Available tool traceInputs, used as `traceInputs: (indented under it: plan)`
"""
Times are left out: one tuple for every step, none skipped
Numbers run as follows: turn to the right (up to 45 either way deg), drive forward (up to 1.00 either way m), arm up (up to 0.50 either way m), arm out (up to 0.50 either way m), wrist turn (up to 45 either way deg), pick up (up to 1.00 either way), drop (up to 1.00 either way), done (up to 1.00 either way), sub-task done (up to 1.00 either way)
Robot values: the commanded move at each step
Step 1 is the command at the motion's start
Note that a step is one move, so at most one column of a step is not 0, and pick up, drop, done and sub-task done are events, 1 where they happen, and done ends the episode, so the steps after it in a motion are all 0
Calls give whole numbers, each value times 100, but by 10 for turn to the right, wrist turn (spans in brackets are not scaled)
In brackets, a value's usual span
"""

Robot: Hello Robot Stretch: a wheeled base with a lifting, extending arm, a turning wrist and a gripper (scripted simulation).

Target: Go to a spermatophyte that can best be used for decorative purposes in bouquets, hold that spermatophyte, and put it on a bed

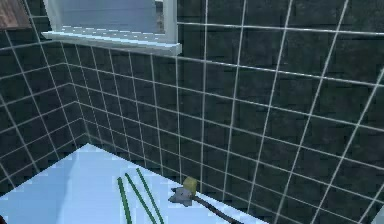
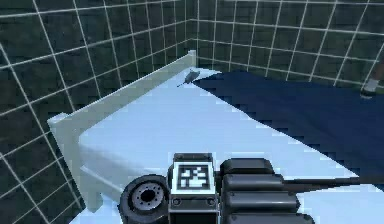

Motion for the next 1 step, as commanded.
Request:
traceInputs:
  plan:
    - [-240,0,0,0,0,0,0,0,0]
